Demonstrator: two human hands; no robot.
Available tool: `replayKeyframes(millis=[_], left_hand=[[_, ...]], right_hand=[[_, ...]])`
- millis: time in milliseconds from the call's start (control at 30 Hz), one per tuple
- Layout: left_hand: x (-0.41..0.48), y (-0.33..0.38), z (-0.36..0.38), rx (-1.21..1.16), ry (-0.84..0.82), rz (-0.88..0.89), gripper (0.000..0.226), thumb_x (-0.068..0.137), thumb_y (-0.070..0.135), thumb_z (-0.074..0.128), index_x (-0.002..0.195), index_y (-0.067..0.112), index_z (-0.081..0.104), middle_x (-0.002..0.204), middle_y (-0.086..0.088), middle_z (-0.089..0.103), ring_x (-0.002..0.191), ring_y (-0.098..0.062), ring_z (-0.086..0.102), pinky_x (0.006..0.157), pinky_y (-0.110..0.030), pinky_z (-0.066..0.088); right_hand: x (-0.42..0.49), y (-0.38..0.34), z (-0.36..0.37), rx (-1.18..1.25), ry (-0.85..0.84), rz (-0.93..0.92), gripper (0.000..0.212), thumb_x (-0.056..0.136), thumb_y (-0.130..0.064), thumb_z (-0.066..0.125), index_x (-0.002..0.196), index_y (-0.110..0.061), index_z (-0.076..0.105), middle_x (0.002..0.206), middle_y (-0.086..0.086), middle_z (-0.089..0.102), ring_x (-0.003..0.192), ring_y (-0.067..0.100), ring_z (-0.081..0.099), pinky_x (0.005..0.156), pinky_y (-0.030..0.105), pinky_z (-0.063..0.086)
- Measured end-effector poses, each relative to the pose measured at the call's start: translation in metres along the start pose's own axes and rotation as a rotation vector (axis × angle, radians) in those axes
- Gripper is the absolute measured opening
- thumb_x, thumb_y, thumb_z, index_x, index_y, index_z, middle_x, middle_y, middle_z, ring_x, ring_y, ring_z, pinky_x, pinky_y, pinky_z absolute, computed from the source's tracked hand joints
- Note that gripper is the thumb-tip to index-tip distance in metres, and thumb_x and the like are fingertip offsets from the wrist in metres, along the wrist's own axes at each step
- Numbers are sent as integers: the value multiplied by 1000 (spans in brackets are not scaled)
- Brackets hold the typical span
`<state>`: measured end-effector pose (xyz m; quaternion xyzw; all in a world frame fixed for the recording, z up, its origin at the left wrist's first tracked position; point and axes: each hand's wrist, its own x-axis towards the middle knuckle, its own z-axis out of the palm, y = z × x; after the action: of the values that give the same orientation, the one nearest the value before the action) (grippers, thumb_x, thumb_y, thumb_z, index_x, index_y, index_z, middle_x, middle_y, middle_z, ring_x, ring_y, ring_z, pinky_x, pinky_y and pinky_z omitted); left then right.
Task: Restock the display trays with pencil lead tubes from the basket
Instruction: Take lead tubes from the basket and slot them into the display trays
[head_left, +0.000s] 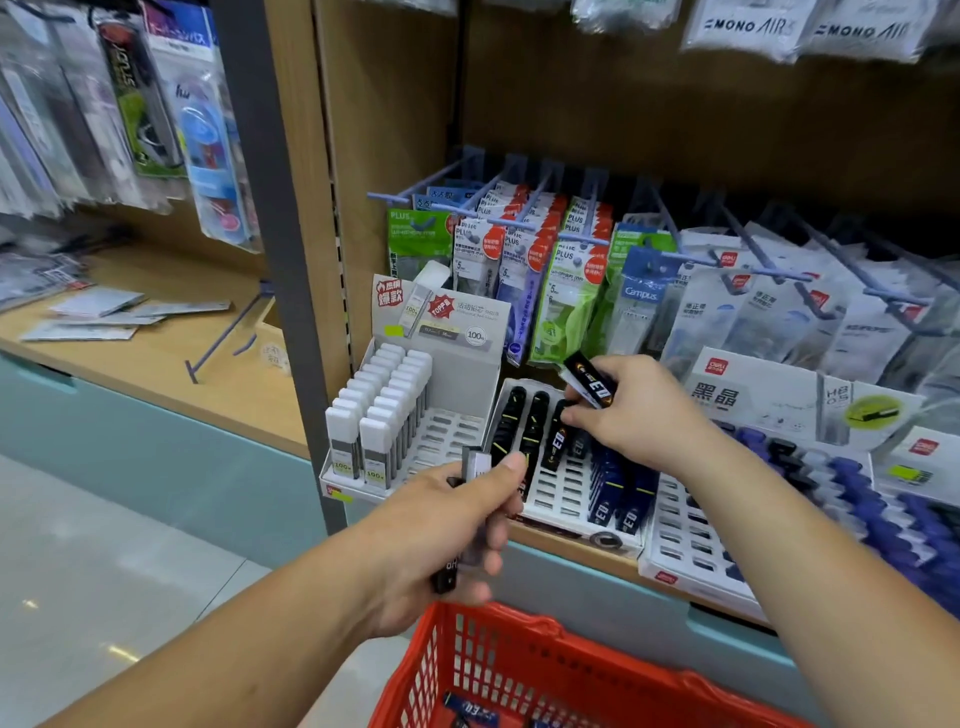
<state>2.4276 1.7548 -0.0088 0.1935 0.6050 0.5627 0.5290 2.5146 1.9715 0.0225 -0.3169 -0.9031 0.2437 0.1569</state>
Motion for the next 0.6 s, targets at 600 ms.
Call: replayKeyframes(millis=[600], left_hand=[[0, -6, 3, 120, 53, 69, 44, 88, 48, 78, 78, 18, 46, 61, -2, 42, 52, -16, 40, 46, -27, 26]], right_hand=[[-7, -2, -4, -103, -201, -33, 7, 91, -26, 73, 86, -21, 74, 71, 4, 71, 66, 24, 66, 65, 40, 56]])
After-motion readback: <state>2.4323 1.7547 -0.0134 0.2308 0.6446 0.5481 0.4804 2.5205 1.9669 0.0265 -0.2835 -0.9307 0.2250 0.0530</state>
